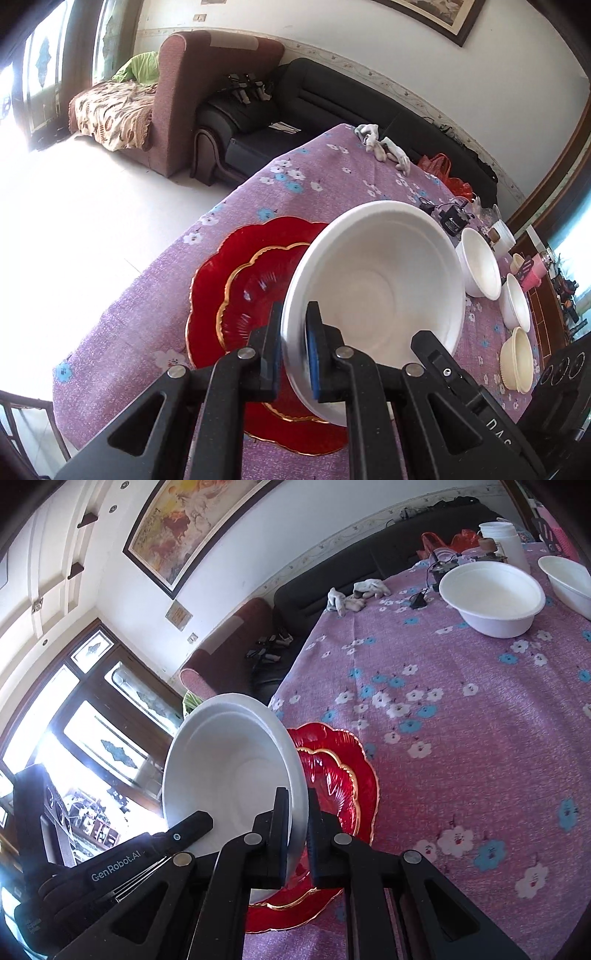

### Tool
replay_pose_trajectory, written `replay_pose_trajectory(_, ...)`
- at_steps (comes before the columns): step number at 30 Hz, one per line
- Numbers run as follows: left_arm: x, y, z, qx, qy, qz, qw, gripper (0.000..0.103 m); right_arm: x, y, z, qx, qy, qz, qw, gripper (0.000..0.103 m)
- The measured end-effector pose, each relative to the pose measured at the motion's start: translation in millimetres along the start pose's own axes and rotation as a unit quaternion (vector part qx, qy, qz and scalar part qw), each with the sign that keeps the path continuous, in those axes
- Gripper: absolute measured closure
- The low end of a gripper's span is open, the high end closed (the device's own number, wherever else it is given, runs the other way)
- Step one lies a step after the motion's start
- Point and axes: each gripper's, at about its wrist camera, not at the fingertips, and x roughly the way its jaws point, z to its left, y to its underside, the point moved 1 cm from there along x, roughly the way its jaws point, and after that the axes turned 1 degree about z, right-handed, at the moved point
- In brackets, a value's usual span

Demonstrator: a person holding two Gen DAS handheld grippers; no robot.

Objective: Organize plates and bowls
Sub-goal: 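Carry the white bowl with both grippers over the stacked red plates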

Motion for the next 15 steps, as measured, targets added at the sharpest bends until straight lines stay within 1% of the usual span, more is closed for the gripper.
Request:
replay_pose_trajectory(7,19.0,3.3,9.7,-0.002,-0.006,0.026,0.9996,0.092,18.8,9.1,-1.7,-0.001,0.018,0.017,1.0,0.093)
replay_pose_trajectory(15,27.2,7.2,10.4,0.003,-0.012,0.038,0.9992,0.092,26.6,12.2,-7.7,0.004,0.027,0.026,0.999,0.093)
